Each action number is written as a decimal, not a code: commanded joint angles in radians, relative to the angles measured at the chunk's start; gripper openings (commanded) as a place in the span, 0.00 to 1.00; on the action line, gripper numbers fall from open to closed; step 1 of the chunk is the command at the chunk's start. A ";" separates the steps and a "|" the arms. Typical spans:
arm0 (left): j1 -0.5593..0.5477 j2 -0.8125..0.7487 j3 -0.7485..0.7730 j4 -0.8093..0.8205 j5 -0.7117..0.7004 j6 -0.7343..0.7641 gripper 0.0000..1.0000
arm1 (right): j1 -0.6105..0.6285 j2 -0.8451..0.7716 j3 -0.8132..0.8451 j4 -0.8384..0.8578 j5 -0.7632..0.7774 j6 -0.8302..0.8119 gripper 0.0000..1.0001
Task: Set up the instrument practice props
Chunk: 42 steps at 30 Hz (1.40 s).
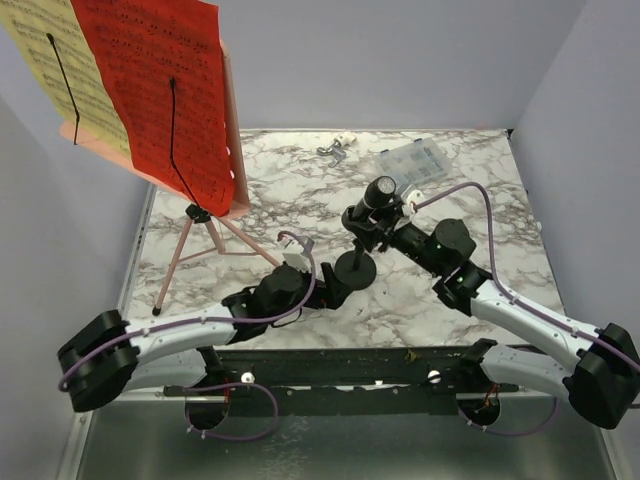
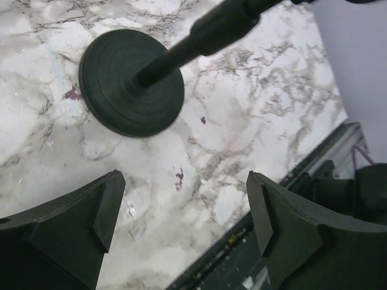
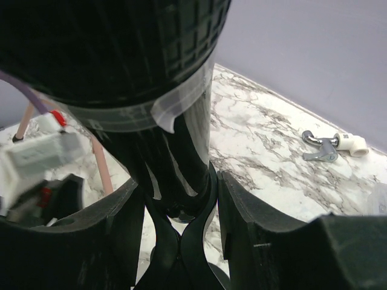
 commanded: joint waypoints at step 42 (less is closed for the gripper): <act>0.001 -1.139 0.356 -0.885 -0.002 0.203 0.96 | 0.009 -0.556 0.496 -0.983 0.389 0.245 1.00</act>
